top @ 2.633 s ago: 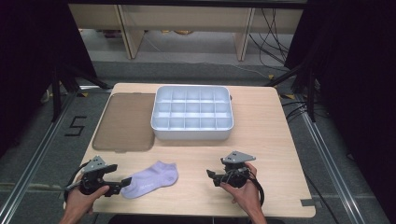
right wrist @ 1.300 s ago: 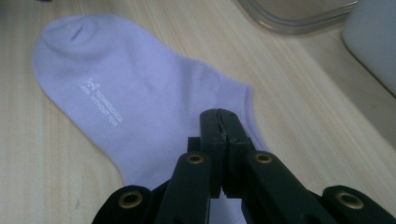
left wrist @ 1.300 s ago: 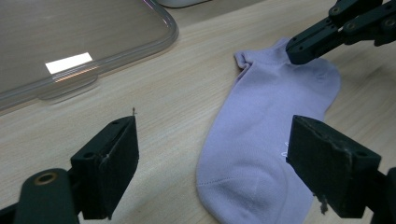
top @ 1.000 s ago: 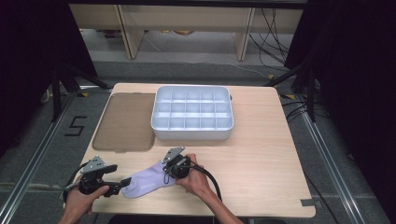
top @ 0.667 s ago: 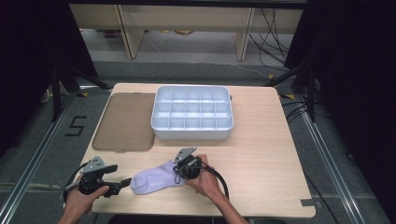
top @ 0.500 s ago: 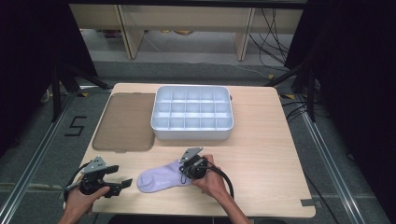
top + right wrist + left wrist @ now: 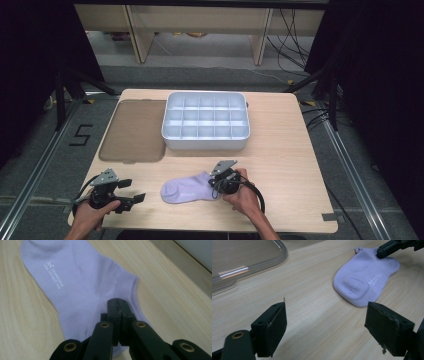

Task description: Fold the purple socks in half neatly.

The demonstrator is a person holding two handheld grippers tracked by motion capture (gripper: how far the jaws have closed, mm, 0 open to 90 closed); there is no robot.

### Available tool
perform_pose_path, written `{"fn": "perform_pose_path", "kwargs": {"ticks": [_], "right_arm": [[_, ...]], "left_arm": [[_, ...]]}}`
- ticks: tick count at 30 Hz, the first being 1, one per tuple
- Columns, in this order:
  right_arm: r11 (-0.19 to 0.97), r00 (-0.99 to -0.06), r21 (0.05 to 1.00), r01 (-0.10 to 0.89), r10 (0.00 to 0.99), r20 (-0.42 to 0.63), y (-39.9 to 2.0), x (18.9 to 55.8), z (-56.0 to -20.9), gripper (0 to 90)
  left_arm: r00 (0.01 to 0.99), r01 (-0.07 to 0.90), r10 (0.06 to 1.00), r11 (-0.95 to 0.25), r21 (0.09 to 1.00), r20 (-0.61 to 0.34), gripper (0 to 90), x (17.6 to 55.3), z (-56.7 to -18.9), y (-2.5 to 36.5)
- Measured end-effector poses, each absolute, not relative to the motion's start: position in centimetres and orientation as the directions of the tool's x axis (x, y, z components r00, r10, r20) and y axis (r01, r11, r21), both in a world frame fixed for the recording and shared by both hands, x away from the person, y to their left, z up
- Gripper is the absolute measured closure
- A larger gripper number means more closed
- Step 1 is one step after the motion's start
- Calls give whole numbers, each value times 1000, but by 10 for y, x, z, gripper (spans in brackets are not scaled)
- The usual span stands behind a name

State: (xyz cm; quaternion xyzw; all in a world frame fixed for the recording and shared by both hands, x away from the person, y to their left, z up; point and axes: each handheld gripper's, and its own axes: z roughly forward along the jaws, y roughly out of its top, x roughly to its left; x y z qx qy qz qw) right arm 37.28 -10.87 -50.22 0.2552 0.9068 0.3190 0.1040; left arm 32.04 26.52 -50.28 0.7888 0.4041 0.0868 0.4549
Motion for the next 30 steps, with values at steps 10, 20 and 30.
{"fn": "perform_pose_path", "kwargs": {"ticks": [10,20,30], "right_arm": [[669,-842,624,404,538,-32,-111,372,-501,897],[661,-832,625,415,554,-34,-112,371,-501,887],[647,-841,650,399,540,-20,-110,371,-499,868]], "left_arm": [[735,534,647,-368,761,-203,279,336,-507,224],[757,497,647,-479,724,-92,469,351,-517,175],[773,492,621,-457,741,-130,784,349,-517,173]]}}
